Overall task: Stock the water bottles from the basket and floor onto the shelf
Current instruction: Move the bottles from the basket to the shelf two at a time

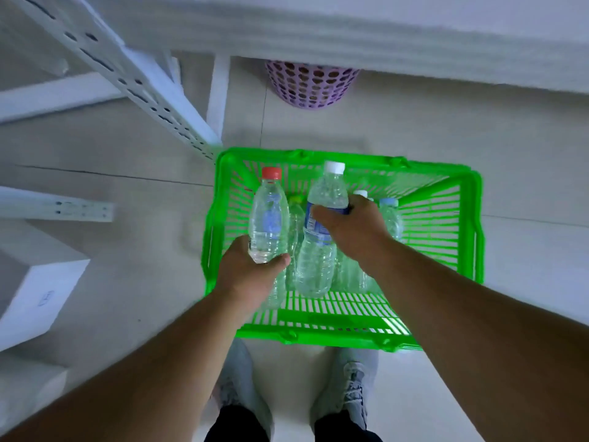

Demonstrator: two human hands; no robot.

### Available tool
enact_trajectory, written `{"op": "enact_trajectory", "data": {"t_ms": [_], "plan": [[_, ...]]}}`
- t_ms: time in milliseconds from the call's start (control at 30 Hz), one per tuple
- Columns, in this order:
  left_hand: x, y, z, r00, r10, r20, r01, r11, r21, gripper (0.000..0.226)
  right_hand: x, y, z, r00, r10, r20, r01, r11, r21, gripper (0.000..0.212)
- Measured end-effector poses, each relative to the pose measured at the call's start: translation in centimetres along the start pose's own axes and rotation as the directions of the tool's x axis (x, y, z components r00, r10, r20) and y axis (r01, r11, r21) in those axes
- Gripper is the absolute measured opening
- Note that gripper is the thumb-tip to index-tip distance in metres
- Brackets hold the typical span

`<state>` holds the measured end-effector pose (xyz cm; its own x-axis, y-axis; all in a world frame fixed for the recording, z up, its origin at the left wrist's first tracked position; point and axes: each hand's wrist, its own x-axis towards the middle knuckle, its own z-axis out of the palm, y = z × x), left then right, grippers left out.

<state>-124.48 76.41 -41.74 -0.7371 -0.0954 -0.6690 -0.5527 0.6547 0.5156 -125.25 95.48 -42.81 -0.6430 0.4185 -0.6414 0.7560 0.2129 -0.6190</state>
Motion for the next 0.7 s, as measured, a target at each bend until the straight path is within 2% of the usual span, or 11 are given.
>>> {"op": "enact_trajectory", "data": {"t_ms": [67,200,433,700], "plan": [[-2.9,2.5,-2.6,0.998,0.055,0.029,-0.053,0.998,-0.042,0.035,-2.7,-3.0,-2.4,0.999,-0.050,-0.017,0.050,0.999,0.002,0.024],[-9.5,8.3,-8.7,0.992,0.106,0.072,-0.093,0.982,-0.166,0.038,-9.7,-10.1,-8.2,0.990,-0.140,-0.021,0.141,0.988,0.058,0.027],[-22.0,18.1,-20.3,0.968,0.248,0.038,-0.229,0.933,-0.277,0.037,-23.4,-23.1,-17.9,0.948,-0.316,-0.033,0.317,0.946,0.061,0.026],[-36.6,24.5,-33.3,0.886,0.458,0.068,-0.418,0.854,-0.309,0.039,-41.0,-34.7,-26.3,0.867,-0.486,-0.108,0.494,0.867,0.067,0.029]]}}
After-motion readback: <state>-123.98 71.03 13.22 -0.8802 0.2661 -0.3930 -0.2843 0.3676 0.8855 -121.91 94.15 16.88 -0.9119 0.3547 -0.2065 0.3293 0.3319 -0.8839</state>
